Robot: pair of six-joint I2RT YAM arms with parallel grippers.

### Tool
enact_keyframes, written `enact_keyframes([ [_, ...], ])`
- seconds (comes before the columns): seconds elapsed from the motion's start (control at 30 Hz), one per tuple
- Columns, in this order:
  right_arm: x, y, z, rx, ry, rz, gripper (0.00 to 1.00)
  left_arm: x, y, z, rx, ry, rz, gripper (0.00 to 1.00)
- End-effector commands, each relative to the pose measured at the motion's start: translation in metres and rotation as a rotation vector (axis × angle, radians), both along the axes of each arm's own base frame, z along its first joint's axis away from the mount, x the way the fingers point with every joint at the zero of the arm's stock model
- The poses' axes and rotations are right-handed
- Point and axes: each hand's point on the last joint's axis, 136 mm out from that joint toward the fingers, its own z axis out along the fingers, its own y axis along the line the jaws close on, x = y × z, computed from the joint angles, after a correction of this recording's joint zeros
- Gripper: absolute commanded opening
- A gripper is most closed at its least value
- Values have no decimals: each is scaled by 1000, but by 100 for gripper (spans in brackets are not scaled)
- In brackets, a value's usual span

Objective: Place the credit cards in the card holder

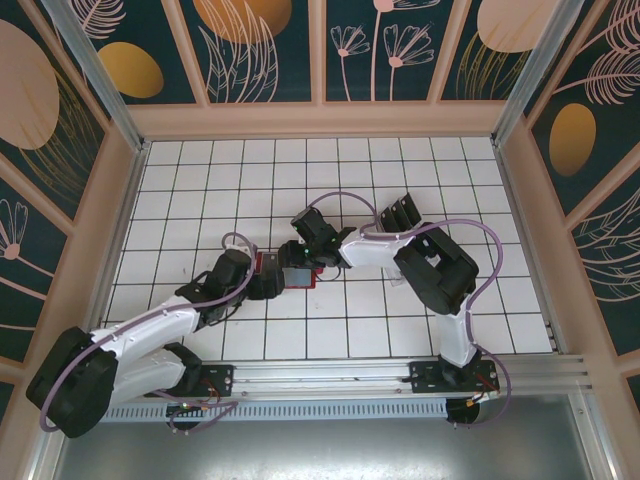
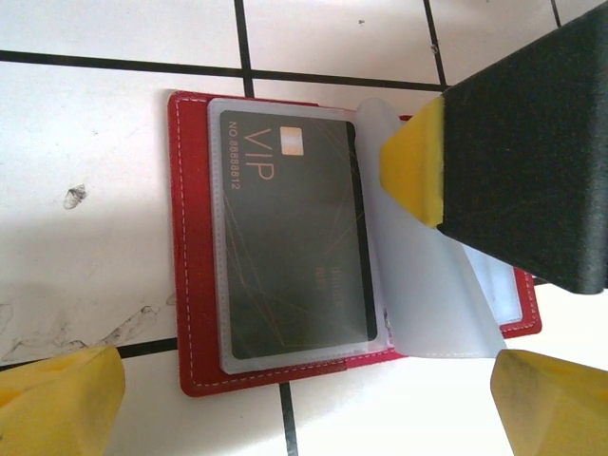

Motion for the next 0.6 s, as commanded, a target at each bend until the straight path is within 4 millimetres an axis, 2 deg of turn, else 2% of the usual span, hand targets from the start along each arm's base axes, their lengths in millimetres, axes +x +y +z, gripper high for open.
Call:
enact_keyframes([
  [0.0,-5,-3,-12,2,40,-2,47,-7,-3,-2,-23,14,-8,98],
  [0.57,-1,5,-3,65,51,-6,47,-16,-7,-14,-8,51,-38,98],
])
